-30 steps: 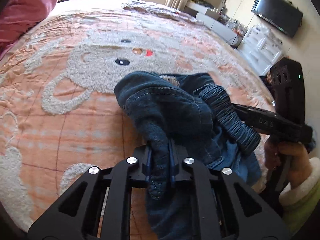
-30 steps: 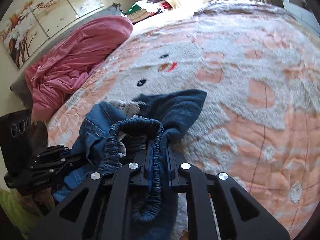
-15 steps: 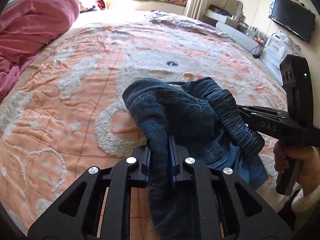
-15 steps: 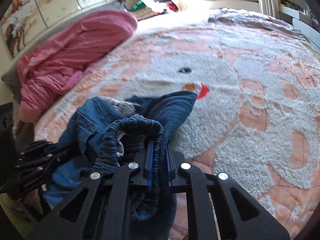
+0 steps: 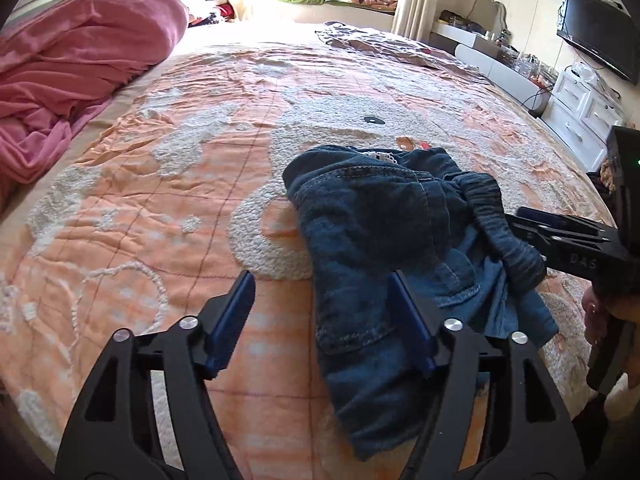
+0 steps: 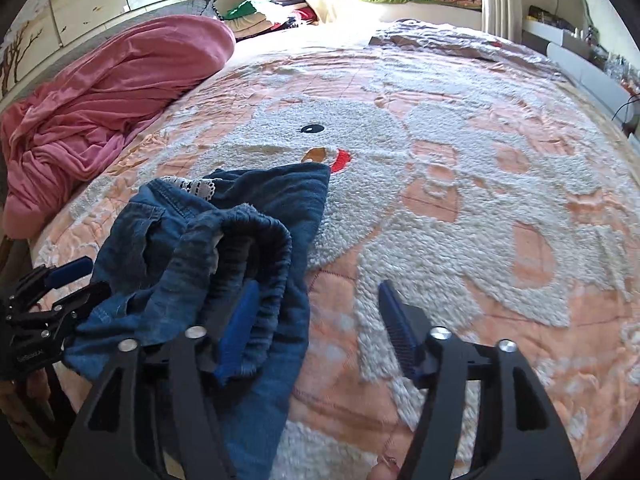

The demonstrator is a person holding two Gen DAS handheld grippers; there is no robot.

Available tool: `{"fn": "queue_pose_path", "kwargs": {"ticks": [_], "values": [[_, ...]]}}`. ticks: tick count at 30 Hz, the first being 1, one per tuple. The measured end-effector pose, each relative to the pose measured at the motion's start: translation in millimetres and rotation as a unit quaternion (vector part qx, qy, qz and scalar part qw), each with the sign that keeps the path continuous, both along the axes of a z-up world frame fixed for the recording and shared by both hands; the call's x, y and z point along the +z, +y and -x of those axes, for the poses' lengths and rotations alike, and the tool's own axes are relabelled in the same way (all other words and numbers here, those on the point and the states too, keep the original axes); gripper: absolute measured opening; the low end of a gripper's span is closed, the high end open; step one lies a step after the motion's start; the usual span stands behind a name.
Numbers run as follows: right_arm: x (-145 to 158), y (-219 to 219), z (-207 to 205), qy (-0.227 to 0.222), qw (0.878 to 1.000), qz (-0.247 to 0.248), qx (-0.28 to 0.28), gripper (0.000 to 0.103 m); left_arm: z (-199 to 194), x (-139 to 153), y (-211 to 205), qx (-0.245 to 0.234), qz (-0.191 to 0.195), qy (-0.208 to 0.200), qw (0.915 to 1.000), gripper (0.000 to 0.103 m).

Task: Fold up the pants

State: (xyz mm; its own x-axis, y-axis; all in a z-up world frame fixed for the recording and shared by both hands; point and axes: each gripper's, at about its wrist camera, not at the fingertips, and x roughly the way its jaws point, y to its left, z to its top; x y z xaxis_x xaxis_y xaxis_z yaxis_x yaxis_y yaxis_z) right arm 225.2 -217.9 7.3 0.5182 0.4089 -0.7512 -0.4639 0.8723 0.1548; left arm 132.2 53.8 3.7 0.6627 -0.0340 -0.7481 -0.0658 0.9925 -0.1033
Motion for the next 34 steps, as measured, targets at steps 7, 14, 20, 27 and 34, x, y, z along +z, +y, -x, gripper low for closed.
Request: {"fn": "queue_pose_path", "kwargs": {"ticks": [7, 14, 20, 27, 34], "values": [[10.6, -13.6, 41.3, -0.028, 0.999, 0.003, -0.019, 0.084, 26.0, 11.9, 2.5, 0.019, -0.001, 0.0, 0.9998, 0.091], [13.8, -20.8, 91.8, -0.036, 0.999, -0.001, -0.013, 0.091, 50.9, 10.7, -9.8, 0.023, -0.025, 0.017, 0.9993, 0.093], [15.7, -28.9, 123.2, -0.048, 0.999, 0.005, -0.019, 0.091, 71.6, 7.4, -19.3, 0.01, 0.004, 0.023, 0.9997, 0.093], [14.2, -42.8, 147.5, -0.053, 0.998, 0.001, -0.039, 0.091, 87.7, 1.4, -36.1, 0.007, 0.027, 0.026, 0.9993, 0.093], [13.1, -45.6, 159.2, -0.067, 0.997, 0.007, -0.039, 0.093, 91.4, -3.6, -48.0, 0.012, 0.034, 0.04, 0.9986, 0.093]]}}
